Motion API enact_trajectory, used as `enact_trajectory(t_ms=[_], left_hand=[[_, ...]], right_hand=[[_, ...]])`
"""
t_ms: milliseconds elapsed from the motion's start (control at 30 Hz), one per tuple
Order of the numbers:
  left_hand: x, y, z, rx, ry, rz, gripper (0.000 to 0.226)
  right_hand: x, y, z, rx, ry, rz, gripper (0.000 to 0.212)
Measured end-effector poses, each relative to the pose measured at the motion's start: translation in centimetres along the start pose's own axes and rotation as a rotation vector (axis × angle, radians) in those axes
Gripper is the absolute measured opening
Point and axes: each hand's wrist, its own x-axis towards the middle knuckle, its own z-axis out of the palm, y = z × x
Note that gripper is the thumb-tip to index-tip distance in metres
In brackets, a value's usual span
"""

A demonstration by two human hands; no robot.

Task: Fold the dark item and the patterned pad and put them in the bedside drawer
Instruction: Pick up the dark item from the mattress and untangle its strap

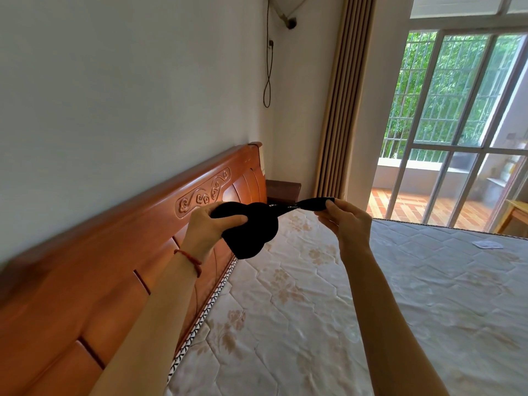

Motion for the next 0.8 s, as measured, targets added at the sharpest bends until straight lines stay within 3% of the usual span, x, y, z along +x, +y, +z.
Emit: enact_trajectory(t_ms=[100, 200, 333, 467, 667, 800], left_hand=[[-0.2, -0.1, 0.5, -0.202, 0.074, -0.034, 0.03], [-0.3, -0.2, 0.8, -0.235, 0.115, -0.04, 0.027], [-0.8, 0.4, 1.3, -0.12, 0.145, 0.02, 0.026], [-0.7, 0.8, 1.7, 0.133, 0.117, 0.106, 0.033], [-0.2, 0.3, 2.6, 0.373, 0.004, 0.166, 0.033], [-0.1, 0.2, 2.9, 0.467, -0.074, 0.213, 0.032]], right_hand=[[-0.1, 0.4, 0.0, 0.009, -0.005, 0.01, 0.013], [-0.2, 0.8, -0.1, 0.0, -0.045, 0.046, 0.01], [0.2, 1.5, -0.7, -0.101, -0.074, 0.11, 0.017], [0.0, 1.3, -0.6, -0.339, -0.092, -0.067, 0.026], [-1.7, 0.4, 1.5, -0.505, -0.528, -0.189, 0.03], [-2.4, 0.6, 2.3, -0.483, -0.706, -0.164, 0.023]])
